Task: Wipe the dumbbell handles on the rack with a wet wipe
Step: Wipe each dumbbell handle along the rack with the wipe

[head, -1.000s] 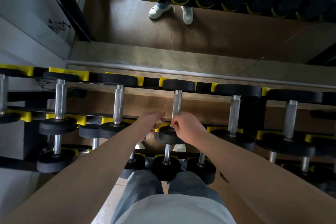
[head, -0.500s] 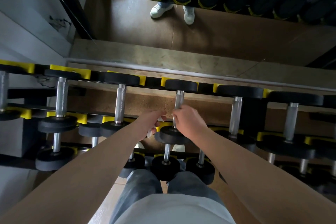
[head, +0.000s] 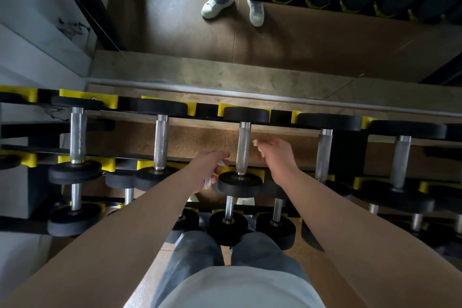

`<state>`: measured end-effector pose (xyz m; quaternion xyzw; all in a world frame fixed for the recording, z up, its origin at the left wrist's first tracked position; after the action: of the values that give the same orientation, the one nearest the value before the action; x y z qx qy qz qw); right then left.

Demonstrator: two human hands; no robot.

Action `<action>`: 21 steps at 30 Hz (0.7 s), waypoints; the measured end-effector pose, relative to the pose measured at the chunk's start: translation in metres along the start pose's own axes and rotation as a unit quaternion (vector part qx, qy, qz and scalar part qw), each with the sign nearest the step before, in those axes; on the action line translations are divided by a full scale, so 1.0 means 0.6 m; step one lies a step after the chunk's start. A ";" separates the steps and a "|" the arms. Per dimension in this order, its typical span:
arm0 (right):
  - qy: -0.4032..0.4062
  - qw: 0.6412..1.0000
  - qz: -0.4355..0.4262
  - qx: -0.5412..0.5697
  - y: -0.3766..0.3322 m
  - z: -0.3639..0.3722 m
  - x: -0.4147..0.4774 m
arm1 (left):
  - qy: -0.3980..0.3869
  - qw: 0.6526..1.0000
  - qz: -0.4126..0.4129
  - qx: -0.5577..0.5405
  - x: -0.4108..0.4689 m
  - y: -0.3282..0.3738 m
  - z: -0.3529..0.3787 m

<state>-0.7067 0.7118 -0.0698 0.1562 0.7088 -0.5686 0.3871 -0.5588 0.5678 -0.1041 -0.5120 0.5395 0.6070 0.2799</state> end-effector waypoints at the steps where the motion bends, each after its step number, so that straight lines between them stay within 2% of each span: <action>1: -0.002 1.000 0.009 0.029 -0.001 0.011 0.008 | -0.001 1.000 -0.001 0.000 0.001 -0.001 0.000; 5: -0.006 0.995 0.060 0.082 0.002 0.046 0.027 | 0.006 1.000 -0.002 -0.003 0.004 0.003 -0.004; 7: -0.055 0.991 0.100 0.066 0.017 0.049 0.027 | 0.008 1.000 -0.007 0.002 0.005 0.002 -0.007; 9: -0.120 0.985 0.104 -0.073 0.033 0.037 0.021 | 0.009 1.000 -0.007 0.003 0.008 0.001 -0.009; 10: -0.151 0.966 0.088 -0.189 0.036 0.031 0.015 | 0.010 1.000 -0.009 0.001 0.010 0.001 -0.011; 12: -0.205 0.900 0.040 -0.383 0.037 0.029 0.002 | 0.013 1.000 -0.019 0.000 0.012 0.000 -0.014; 14: -0.225 0.866 0.035 -0.446 0.038 0.032 0.001 | 0.019 1.000 -0.023 0.006 0.013 0.002 -0.016; 15: -0.223 0.866 0.045 -0.446 0.039 0.034 0.004 | 0.019 1.000 -0.022 0.007 0.014 0.003 -0.016; 17: -0.183 0.912 0.062 -0.362 0.032 0.035 0.018 | 0.017 1.000 -0.018 0.000 0.015 0.005 -0.015; 19: -0.112 0.974 0.093 -0.176 0.017 0.035 0.041 | 0.016 1.000 -0.010 0.001 0.013 0.009 -0.016; 21: -0.070 0.989 0.130 0.017 0.004 0.042 0.054 | 0.009 1.000 0.002 0.005 0.011 0.014 -0.015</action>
<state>-0.7172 0.6823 -0.0963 0.2128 0.6441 -0.5349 0.5037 -0.5658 0.5554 -0.1062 -0.5151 0.5461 0.6002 0.2761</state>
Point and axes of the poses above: each hand's wrist, its own x-axis towards the middle knuckle, its own z-axis out of the palm, y = z × x, the point moved 7 cm from there along x, towards the middle knuckle, and after that the axes turned 15 degrees about x, right-handed, at the moved point
